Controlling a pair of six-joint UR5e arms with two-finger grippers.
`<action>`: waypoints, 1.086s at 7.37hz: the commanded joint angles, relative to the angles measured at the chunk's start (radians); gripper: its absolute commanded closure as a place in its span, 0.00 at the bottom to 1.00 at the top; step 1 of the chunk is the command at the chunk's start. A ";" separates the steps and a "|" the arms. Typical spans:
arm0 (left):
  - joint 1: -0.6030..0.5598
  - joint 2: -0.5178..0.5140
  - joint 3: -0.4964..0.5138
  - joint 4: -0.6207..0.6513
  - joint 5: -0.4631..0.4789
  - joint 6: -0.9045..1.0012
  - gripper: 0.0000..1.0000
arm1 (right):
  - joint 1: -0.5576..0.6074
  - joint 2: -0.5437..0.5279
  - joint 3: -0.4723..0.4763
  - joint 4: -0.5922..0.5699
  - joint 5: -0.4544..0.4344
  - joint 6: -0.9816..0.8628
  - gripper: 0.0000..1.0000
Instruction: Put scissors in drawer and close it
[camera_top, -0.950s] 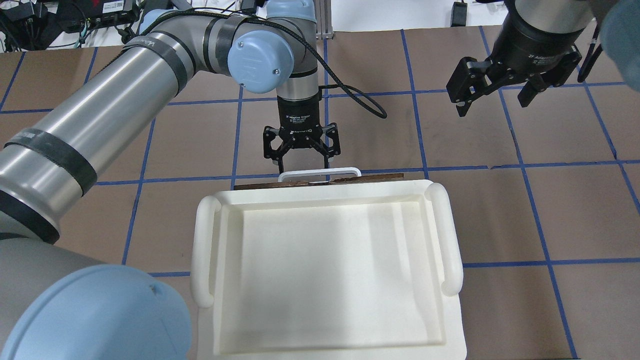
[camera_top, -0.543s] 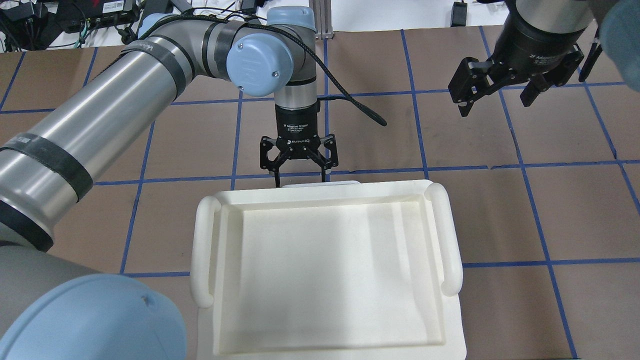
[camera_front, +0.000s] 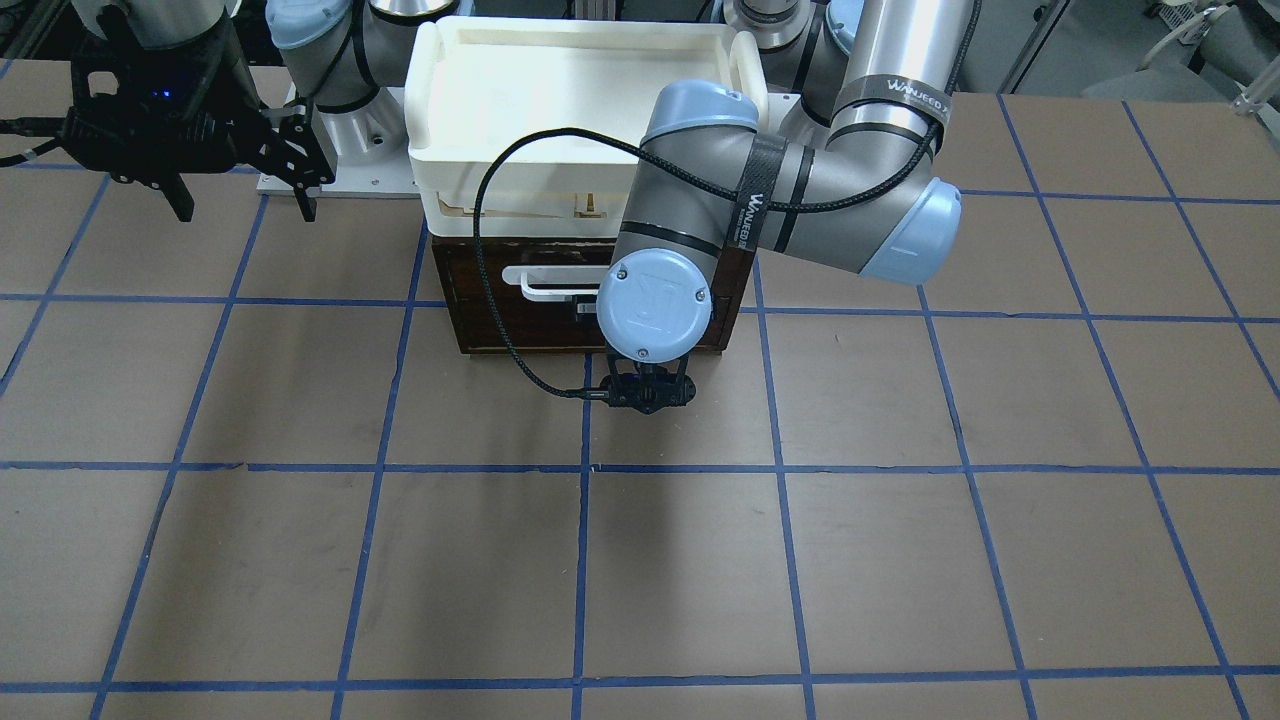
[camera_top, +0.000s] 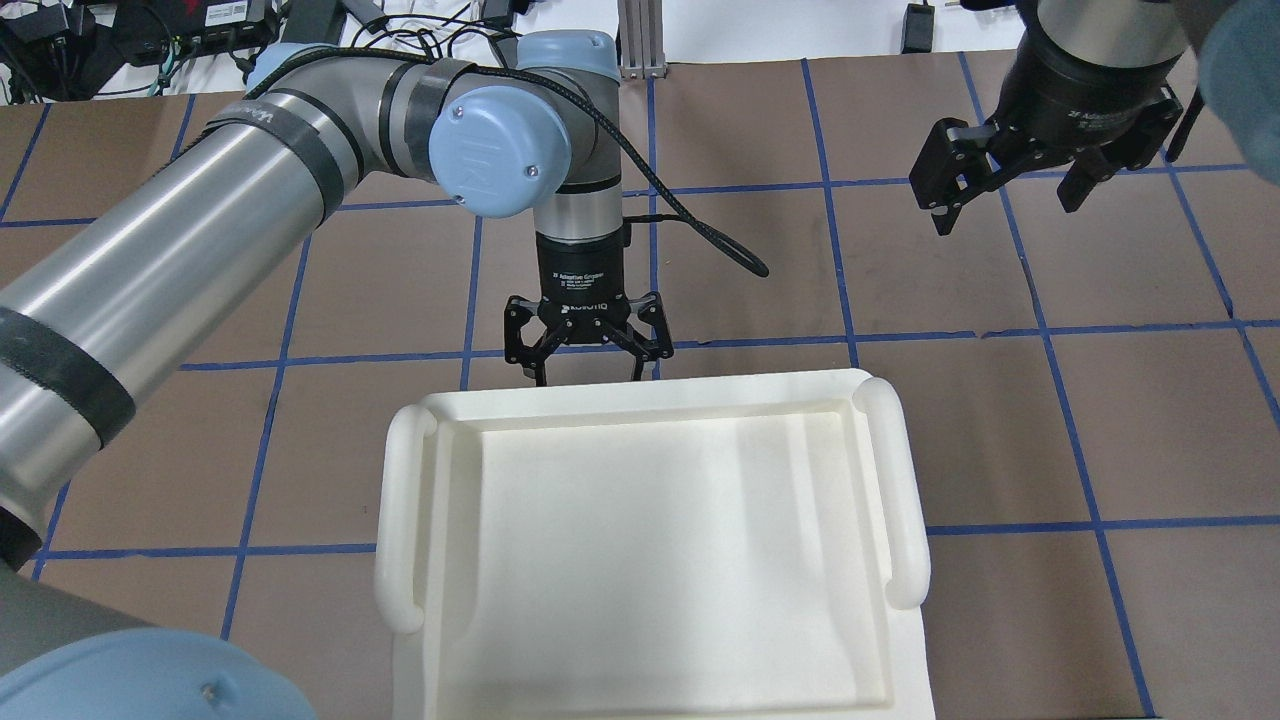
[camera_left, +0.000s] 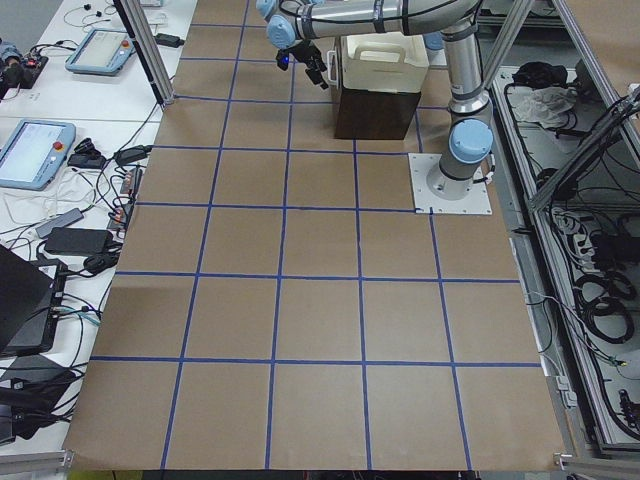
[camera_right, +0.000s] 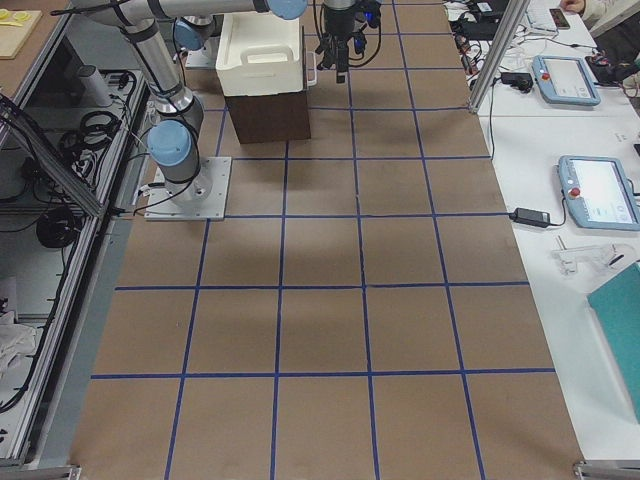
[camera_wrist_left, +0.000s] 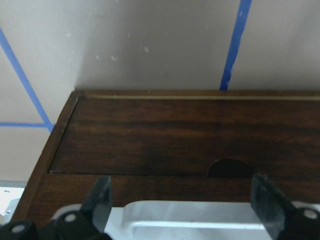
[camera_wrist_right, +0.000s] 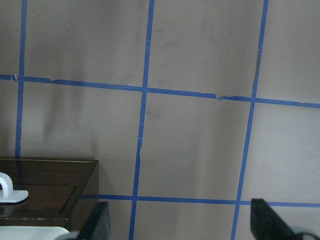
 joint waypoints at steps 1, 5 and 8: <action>-0.002 -0.006 -0.001 0.192 0.006 0.000 0.00 | 0.000 -0.012 -0.001 -0.002 0.016 -0.018 0.00; 0.003 0.149 0.048 0.462 0.176 0.060 0.00 | 0.000 -0.022 -0.002 0.006 0.085 -0.017 0.00; 0.177 0.340 0.032 0.296 0.188 0.211 0.00 | -0.002 -0.021 -0.002 0.000 0.084 0.017 0.00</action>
